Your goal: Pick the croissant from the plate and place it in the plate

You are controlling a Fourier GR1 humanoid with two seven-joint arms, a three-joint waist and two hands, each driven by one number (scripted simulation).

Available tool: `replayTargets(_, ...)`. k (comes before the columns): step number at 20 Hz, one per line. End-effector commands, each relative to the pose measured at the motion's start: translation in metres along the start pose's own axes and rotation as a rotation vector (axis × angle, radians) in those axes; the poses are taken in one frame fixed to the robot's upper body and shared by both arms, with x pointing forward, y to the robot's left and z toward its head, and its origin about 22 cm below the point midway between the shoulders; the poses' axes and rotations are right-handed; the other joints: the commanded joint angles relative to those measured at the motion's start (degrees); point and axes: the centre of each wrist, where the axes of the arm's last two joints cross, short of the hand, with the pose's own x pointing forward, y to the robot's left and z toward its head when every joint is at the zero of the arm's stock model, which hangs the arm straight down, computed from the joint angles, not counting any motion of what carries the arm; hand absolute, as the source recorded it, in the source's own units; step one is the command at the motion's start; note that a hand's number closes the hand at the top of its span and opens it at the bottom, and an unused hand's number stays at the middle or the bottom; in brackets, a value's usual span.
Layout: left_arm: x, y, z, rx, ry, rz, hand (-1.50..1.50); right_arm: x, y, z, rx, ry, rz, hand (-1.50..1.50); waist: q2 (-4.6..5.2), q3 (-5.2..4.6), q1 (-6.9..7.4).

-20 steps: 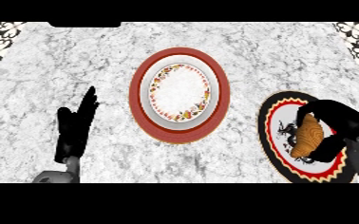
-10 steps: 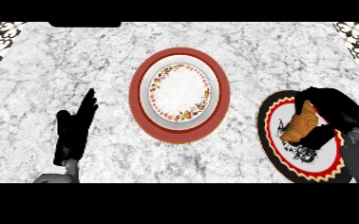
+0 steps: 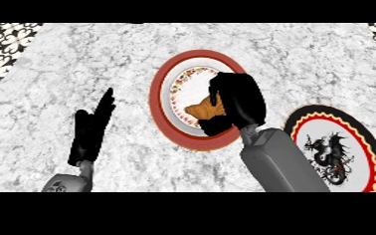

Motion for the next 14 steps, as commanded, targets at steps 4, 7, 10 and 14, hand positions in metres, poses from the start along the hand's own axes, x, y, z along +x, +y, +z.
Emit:
replayTargets(4, 0.001, 0.003, -0.005, 0.002, 0.017, -0.005, 0.00, 0.096, -0.021, 0.005, -0.363, 0.072, -0.044, 1.50, -0.20, 0.01, -0.08)
replayTargets(7, 0.003, -0.010, -0.004, -0.008, 0.006, -0.003, 0.00, 0.123, -0.024, 0.005, -0.418, 0.162, -0.041, 1.50, -0.13, 0.03, -0.16)
replayTargets(10, 0.002, -0.006, -0.001, 0.007, 0.002, 0.000, 0.00, 0.139, -0.022, -0.005, -0.441, 0.242, -0.036, 1.50, 0.12, 0.08, -0.76)
replayTargets(14, -0.001, -0.004, -0.002, 0.035, 0.009, 0.000, 0.00, 0.137, -0.022, -0.023, -0.413, 0.320, -0.065, 1.50, 0.28, 0.12, -1.57)
